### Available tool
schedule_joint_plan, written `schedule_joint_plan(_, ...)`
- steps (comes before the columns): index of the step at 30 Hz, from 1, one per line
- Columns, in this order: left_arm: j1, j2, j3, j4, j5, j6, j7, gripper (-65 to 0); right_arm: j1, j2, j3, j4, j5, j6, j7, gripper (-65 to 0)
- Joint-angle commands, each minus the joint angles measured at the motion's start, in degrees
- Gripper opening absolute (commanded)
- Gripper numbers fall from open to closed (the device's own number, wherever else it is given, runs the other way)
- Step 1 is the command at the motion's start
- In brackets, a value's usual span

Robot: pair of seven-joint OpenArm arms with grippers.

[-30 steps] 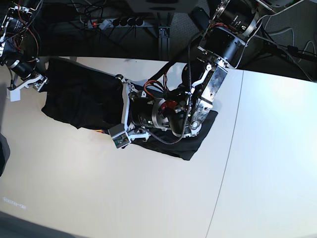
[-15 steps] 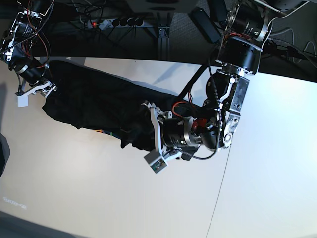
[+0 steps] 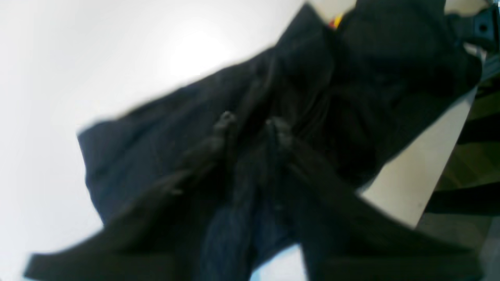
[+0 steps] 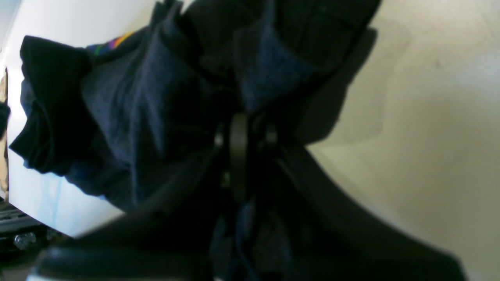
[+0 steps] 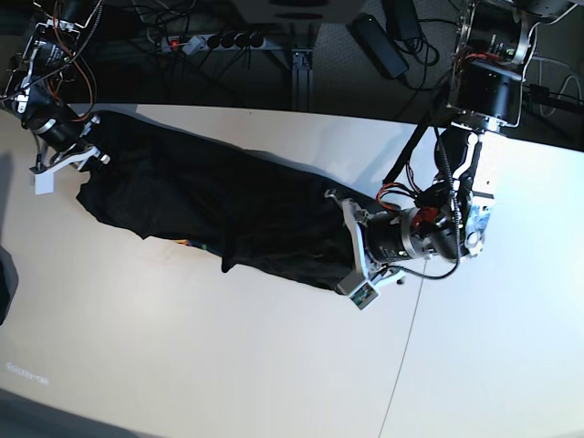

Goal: Fold the T-shirt properly
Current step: 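Lay the folded end down on the strip and open the left gripper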

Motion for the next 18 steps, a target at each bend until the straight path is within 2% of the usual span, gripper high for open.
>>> schedule_joint_plan(1,-0.4,-0.1,-0.2,0.8,-0.7,0.3,-1.4,-57.2,0.3,0.9,0.2,0.7,0.0,4.2,0.9,-65.0)
schedule_joint_plan(3,0.7,-0.1,-0.2,0.7,-0.6,0.3,-1.6,-59.2,0.3,0.9,0.2,0.7,0.0,4.2,0.9,-65.0)
schedule_joint_plan(11,4.1,0.5,-0.2,0.7,2.9,0.3,-6.1,-59.2,0.3,0.9,0.2,0.7,0.1,4.2,0.9,-65.0)
schedule_joint_plan(15,6.8,2.8,0.5,0.7,2.6,0.0,-5.8,-59.2,0.4,0.9,0.2,0.7,0.1,4.2,0.9,-65.0)
schedule_joint_plan(18,8.9,4.6,3.6,0.7,2.7,-0.7,-5.9,-59.2,0.4,0.9,0.2,0.7,0.1,4.3,0.9,-65.0)
